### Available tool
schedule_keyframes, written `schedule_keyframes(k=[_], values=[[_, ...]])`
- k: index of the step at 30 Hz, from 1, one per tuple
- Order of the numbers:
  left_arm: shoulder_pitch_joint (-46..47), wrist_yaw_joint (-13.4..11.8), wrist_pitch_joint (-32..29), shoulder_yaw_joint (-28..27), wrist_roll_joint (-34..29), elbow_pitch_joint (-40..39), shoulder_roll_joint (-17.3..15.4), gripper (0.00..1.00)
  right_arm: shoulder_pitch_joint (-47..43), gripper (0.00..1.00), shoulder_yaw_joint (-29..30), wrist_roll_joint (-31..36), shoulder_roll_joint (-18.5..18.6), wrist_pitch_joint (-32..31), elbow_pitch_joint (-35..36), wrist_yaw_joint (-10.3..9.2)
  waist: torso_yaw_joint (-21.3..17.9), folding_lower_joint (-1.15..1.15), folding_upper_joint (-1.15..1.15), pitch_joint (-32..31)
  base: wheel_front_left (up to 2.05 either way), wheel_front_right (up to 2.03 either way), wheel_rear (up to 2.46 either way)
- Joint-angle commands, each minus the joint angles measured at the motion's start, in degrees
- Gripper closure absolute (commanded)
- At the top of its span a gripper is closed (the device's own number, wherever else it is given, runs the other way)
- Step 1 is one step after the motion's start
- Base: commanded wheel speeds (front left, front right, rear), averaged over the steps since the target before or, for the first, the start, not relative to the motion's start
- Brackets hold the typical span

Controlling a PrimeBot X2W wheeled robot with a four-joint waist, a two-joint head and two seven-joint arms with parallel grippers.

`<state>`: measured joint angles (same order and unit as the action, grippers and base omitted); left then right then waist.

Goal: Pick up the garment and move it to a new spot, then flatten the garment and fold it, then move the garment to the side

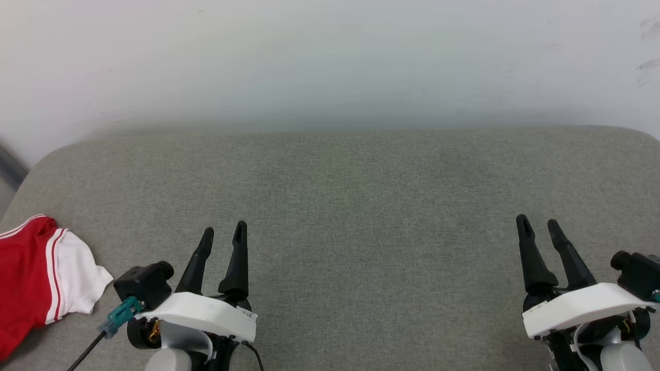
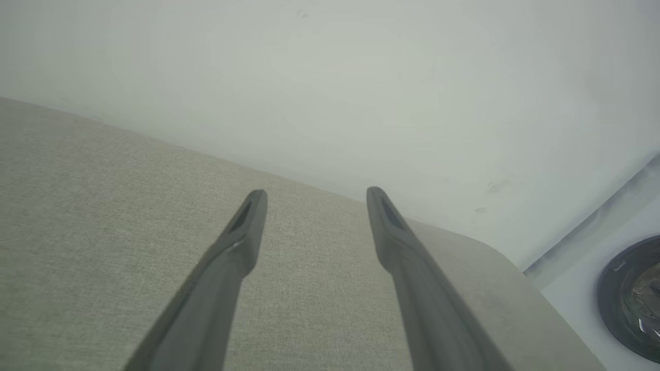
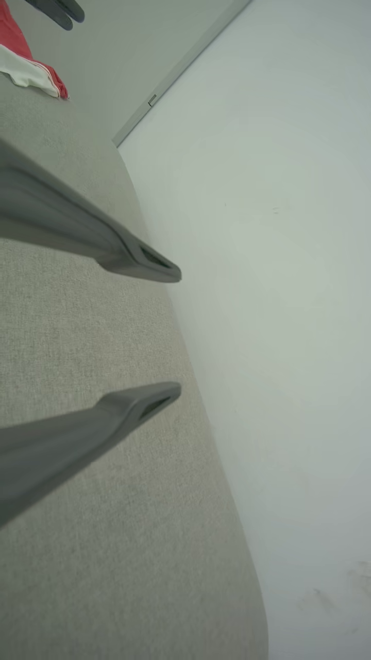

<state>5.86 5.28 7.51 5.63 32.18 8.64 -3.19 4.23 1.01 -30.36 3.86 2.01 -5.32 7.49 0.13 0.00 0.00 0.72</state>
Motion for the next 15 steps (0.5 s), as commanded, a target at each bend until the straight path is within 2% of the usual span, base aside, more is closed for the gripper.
schedule_keyframes(k=[1,15], values=[[1.17,-0.35,0.6,0.49,-1.98,-0.94,-0.43,0.0,0.1,0.0,-0.08,1.97,-0.04,0.39,0.94,0.0,0.03,0.0,0.0,0.01,0.0,0.0,0.0],[1.13,-2.0,2.65,2.57,-11.01,-0.4,-1.25,0.0,-0.2,0.0,-0.46,11.18,-0.37,0.63,1.19,0.0,0.07,0.0,0.0,-0.02,0.0,0.0,0.0]])
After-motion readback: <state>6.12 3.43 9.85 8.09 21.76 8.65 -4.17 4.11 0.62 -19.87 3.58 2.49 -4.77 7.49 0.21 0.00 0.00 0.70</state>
